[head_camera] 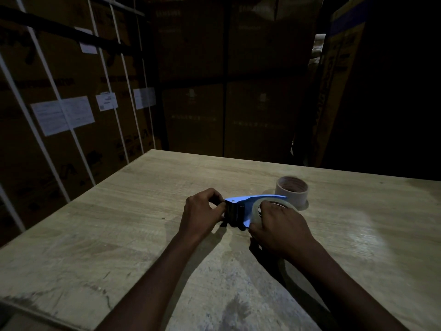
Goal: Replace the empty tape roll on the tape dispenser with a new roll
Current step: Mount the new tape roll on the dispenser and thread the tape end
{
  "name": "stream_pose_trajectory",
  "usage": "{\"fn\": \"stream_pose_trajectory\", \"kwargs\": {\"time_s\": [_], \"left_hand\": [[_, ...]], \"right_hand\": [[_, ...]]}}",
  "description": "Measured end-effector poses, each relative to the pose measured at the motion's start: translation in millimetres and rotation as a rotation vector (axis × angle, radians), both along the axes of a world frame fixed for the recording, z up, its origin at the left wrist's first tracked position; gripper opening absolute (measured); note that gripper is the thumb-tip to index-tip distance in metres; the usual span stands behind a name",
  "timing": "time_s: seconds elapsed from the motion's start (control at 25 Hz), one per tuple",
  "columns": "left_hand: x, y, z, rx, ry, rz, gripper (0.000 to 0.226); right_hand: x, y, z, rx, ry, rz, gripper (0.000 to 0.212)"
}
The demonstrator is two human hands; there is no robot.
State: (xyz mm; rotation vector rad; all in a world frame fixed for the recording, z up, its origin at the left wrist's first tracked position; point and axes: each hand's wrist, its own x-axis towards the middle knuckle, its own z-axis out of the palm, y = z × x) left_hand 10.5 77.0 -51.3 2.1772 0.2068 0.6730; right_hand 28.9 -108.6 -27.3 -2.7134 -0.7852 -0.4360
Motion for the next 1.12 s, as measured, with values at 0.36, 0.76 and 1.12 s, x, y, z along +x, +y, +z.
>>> {"fn": "stream_pose_trajectory", "kwargs": {"time_s": [0.36, 0.76, 1.12], "left_hand": [[3.2, 1.4, -3.3, 0.005, -0.008, 0.006, 0.002], [5.3, 1.7, -5.6, -0.002, -0.012, 0.004, 0.002], [4.1, 4.4, -8.2, 0.064, 0.102, -0.016, 0.014]], "right_hand": [[0.7, -0.1, -0.1, 0.002, 0.019, 0.001, 0.023], [-3.6, 1.4, 6.0, -0.011, 0.031, -0.006, 0.021], [-0.9, 0.8, 2.3, -0.006, 0.023, -0.008, 0.023]]}}
